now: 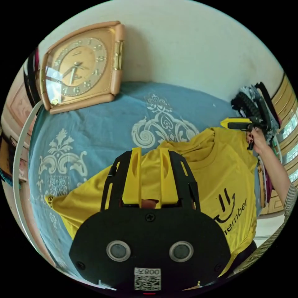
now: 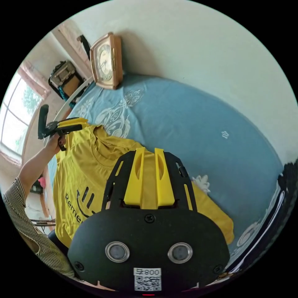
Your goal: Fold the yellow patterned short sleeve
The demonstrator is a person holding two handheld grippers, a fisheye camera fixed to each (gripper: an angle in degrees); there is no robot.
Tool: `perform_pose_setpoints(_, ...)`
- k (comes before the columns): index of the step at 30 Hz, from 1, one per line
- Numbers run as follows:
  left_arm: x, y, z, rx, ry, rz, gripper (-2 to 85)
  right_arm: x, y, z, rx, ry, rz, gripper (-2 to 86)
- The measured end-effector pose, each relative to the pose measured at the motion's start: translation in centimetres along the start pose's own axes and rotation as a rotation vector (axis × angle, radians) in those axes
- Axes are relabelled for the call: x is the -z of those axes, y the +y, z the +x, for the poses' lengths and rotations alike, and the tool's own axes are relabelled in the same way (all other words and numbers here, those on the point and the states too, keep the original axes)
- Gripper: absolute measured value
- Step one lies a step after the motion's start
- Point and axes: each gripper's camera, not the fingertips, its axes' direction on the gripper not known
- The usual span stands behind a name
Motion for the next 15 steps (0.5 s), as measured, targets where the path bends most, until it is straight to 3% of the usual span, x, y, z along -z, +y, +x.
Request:
perform_pose_setpoints(3,-2.2,-0.3,1.5,-0.048,-0.034,-0.067,6.6,-2.6,-1.4,-1.0,0.018,0.02,-0.057,6.1)
perform_pose_setpoints(7,-1.9,0.8,2.5,-0.074,-0.043,-0.026,3.3,-1.6,-1.4,-1.5,0.024,0.017,-0.022,3.8)
perform_pose_setpoints(12,2.0,2.4,2.3,-0.037,-0.04,0.173,2.3,5.0,-0.9,-3.6,0.066,0.102,0.182,1.5)
perform_pose_setpoints(15,0.9,2.4,1.6,-0.014,-0.037,0.157,2.6,5.5,-2.3,-3.5,0.06,0.109,0.205,1.3)
